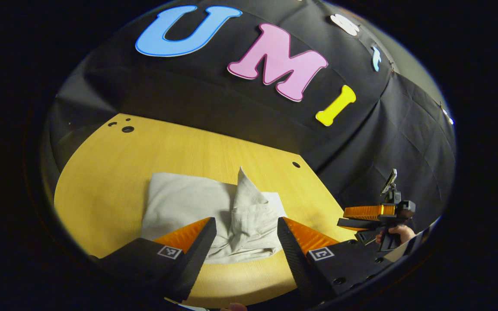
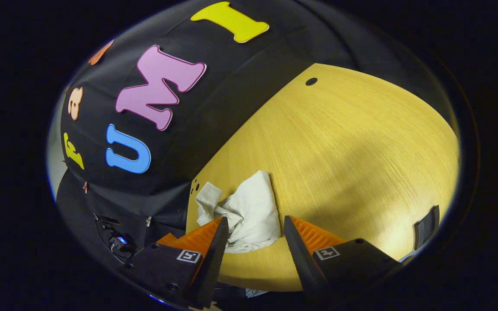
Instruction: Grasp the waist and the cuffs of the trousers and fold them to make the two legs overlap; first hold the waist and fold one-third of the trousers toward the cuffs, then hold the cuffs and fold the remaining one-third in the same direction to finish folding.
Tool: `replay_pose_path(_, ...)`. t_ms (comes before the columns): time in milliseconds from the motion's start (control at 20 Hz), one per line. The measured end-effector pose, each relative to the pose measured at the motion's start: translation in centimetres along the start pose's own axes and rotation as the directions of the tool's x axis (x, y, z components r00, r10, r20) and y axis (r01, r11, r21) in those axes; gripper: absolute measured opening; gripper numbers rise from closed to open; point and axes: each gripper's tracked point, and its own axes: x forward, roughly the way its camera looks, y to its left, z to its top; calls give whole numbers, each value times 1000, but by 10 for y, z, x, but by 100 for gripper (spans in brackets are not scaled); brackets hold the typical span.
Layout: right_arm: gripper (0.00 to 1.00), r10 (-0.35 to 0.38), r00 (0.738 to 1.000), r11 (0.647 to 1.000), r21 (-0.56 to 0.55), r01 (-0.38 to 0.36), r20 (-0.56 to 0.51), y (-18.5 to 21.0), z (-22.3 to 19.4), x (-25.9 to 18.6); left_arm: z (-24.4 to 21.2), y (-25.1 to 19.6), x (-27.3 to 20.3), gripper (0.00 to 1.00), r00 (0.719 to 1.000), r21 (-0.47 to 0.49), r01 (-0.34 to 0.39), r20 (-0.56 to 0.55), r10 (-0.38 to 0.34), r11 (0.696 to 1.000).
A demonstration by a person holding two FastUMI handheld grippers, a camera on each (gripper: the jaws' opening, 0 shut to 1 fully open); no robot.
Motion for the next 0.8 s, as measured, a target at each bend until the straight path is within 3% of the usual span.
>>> replay_pose_path(800,80,46,999,994,-100,-48,-21,74,-57,6,-11,30,-53,91,1000,-34,4,-10,-4,999)
